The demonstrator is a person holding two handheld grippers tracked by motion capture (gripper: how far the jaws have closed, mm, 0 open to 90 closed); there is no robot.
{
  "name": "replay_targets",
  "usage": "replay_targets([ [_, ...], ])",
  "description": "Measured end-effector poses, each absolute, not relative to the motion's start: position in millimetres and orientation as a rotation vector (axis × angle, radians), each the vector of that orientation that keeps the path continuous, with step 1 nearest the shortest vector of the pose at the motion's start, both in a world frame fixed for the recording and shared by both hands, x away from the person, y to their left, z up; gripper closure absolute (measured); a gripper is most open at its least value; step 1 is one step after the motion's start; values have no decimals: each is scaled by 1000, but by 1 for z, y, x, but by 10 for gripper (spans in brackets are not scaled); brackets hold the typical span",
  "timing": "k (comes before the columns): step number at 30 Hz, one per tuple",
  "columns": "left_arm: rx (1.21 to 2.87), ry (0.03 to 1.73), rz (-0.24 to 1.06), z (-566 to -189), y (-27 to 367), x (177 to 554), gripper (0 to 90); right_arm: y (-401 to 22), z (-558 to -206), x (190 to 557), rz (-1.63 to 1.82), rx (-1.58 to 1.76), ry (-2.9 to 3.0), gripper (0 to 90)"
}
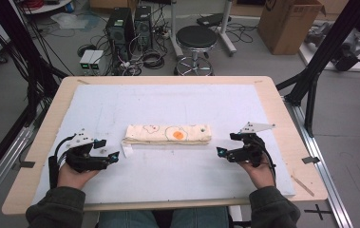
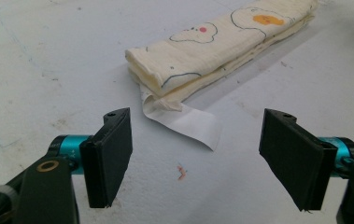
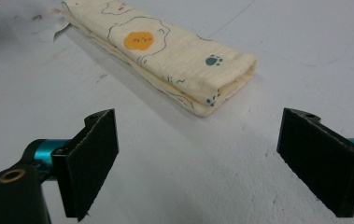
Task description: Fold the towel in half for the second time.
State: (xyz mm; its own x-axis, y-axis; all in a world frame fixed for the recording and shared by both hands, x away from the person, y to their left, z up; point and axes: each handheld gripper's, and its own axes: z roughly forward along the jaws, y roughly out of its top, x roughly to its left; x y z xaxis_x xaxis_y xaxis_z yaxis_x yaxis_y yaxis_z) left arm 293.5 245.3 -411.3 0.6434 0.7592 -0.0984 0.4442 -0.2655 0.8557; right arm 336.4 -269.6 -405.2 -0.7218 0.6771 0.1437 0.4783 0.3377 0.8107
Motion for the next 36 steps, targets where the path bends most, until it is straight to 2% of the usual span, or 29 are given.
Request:
replay_targets([
  [25,1903,902,429,-413,245,271,256,-286,-416,310,1326,1098,2342,121],
  [36,1919,910,456,-418,246,272,257,-283,-419,311,1321,1072,2353,121],
])
